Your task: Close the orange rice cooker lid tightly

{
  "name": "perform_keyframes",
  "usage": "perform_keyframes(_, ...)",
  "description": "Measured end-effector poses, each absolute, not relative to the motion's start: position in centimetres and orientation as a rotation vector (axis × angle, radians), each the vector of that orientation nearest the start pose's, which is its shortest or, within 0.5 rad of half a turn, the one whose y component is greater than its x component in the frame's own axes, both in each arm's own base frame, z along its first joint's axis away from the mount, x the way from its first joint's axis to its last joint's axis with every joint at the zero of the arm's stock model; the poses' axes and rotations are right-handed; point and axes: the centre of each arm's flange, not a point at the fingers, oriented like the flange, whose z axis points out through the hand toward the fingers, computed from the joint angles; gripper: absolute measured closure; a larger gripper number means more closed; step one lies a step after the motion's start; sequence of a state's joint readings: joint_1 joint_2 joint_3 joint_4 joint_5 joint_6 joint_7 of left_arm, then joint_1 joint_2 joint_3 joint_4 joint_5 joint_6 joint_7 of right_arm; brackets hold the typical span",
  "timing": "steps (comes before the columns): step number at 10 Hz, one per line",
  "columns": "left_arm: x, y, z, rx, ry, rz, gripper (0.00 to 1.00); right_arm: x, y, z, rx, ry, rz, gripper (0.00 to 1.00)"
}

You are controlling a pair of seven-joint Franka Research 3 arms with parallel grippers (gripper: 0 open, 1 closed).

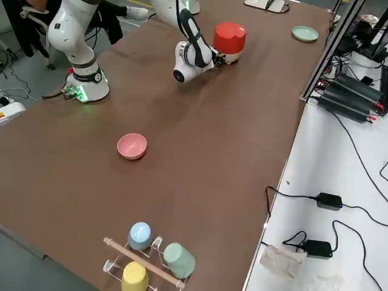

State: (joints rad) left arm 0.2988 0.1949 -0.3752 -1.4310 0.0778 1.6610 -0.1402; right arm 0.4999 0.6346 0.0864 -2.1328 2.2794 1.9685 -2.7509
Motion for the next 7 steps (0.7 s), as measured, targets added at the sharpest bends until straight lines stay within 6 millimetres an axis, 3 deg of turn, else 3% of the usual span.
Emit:
perform_keyframes(3,59.9,-5.1,61.8,-3.152,0.054,-0.087,0.0,44.1,35.3,12.0,-1.502,-1.04,-1.227,0.24)
perform_keyframes(7,58.9,-7.0,61.0,-3.155,0.11,-0.038,0.0,44.2,35.4,11.8,-1.506,-1.044,-1.226,0.25)
